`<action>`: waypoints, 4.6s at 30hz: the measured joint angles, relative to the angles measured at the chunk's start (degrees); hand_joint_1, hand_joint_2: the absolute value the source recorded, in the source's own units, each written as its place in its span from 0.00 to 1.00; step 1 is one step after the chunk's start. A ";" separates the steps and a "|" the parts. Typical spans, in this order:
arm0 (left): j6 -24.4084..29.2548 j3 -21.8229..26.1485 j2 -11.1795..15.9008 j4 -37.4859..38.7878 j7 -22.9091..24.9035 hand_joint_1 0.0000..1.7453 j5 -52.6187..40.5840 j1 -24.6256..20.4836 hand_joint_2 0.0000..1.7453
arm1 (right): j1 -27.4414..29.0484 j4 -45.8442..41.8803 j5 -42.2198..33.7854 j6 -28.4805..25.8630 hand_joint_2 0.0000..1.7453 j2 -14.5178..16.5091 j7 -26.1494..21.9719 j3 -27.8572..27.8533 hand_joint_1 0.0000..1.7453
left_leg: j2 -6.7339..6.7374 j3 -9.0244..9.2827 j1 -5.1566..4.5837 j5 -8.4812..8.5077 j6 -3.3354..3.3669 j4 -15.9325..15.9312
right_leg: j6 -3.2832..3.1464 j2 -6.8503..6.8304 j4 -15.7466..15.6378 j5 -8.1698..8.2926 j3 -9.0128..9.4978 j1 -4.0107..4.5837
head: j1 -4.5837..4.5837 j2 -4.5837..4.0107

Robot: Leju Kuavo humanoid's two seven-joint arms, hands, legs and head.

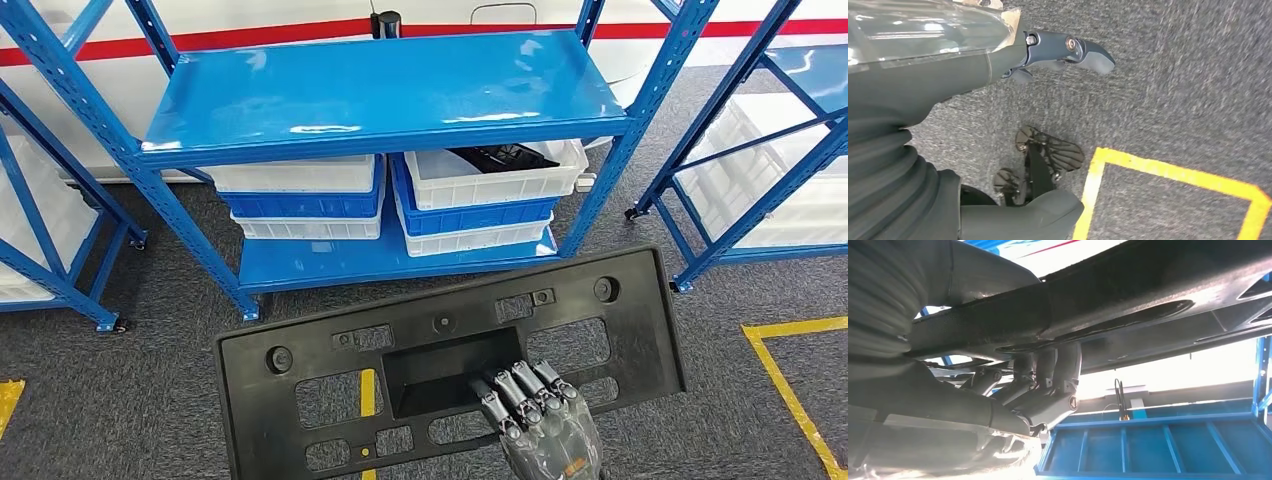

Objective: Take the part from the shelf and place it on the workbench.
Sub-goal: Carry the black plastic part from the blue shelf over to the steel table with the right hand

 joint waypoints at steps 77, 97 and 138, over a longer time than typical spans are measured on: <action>0.80 0.37 -0.49 0.00 -1.49 0.00 1.51 0.08 1.00 | -1.08 1.77 -5.72 0.00 1.00 3.77 -8.97 -0.97 1.00 | -0.16 -8.07 1.02 -8.44 -4.64 16.65 | -3.64 -0.54 -14.29 6.82 7.52 -0.20 | -0.51 -0.01; 4.25 1.25 -0.68 0.00 -1.45 0.00 1.32 0.13 1.00 | 1.70 5.84 -15.55 0.00 1.00 8.74 -21.23 -9.32 1.00 | 4.49 1.32 0.62 -1.61 -1.32 0.83 | 0.92 -1.93 -7.67 4.46 4.57 -0.71 | 0.20 -0.01; 1.92 1.18 -0.33 -0.03 -2.53 0.00 0.83 -0.12 1.00 | 4.81 6.82 -13.22 -0.01 1.00 7.45 -18.12 -11.15 1.00 | 0.25 -2.92 1.52 -11.05 -4.27 14.29 | -2.46 0.80 -12.87 8.06 4.90 -0.88 | -0.19 -0.01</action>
